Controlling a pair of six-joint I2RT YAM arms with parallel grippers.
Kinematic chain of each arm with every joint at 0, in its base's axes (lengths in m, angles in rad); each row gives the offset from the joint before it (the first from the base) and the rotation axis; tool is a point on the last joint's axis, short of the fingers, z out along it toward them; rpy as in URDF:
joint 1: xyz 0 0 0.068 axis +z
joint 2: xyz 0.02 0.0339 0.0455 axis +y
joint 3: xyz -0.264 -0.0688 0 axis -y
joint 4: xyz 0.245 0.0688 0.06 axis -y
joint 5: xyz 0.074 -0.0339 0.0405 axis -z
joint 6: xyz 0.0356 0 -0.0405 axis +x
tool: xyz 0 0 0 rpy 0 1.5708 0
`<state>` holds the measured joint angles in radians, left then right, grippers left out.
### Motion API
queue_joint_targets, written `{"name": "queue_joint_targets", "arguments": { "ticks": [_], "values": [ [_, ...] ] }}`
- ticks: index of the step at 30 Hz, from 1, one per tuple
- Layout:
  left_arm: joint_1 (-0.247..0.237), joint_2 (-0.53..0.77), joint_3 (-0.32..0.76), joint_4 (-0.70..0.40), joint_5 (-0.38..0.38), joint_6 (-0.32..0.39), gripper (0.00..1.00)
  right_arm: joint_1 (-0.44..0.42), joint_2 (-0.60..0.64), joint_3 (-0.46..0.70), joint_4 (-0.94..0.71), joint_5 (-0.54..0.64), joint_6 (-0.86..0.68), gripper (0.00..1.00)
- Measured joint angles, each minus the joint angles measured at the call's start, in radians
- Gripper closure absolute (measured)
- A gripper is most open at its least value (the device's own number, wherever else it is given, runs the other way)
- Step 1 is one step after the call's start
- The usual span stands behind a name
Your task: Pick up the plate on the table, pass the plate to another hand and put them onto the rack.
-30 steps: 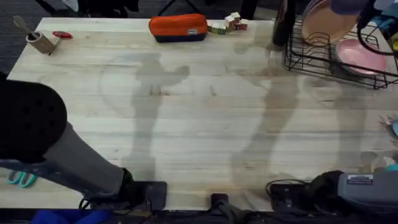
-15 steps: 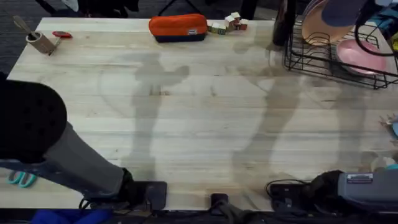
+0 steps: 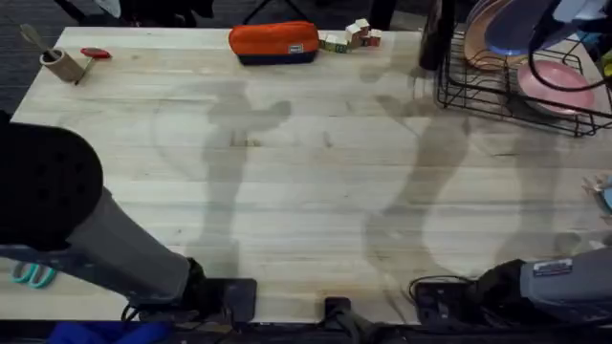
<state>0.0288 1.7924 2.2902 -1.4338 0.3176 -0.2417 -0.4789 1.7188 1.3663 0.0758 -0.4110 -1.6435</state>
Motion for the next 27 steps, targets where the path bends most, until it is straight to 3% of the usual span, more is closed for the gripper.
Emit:
{"name": "queue_joint_targets", "arguments": {
  "ticks": [27],
  "values": [
    [0.000, 0.000, 0.000, 0.000, 0.000, 0.000, 0.007, 0.025, 0.075, 0.000, 0.099, 0.003, 0.022, 0.974]
  ]
}}
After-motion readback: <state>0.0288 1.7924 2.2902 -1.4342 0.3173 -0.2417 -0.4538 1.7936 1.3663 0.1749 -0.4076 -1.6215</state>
